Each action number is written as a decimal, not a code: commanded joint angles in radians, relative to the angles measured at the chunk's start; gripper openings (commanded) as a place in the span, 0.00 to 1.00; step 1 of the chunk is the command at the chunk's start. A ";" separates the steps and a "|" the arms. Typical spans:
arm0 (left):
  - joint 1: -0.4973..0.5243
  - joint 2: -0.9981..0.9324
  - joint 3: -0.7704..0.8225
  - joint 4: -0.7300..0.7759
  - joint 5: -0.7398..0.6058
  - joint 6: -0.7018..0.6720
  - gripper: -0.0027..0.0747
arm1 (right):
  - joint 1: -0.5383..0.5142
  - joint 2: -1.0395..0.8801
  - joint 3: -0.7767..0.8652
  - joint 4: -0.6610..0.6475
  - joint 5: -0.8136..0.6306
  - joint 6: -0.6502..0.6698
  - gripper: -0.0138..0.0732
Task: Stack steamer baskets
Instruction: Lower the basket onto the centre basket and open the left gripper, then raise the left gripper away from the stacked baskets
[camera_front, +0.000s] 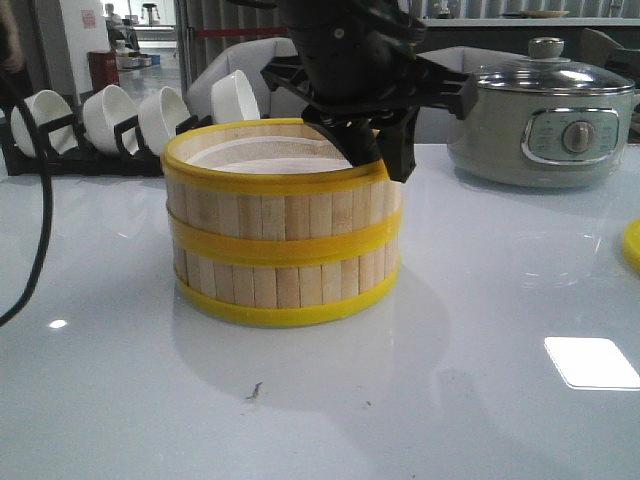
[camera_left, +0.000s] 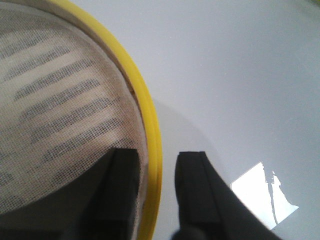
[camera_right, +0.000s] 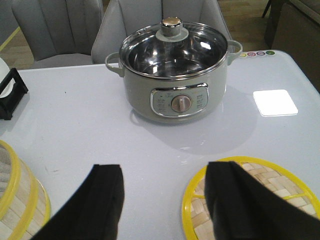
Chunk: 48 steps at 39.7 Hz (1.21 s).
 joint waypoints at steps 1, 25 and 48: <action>-0.010 -0.063 -0.044 0.004 -0.049 0.002 0.53 | -0.001 -0.010 -0.038 -0.002 -0.090 -0.011 0.70; 0.041 -0.065 -0.288 0.129 0.067 -0.006 0.31 | -0.001 -0.010 -0.037 -0.002 -0.088 -0.011 0.70; 0.644 -0.357 -0.347 -0.040 0.136 0.010 0.14 | -0.001 -0.005 -0.037 -0.002 -0.089 -0.011 0.70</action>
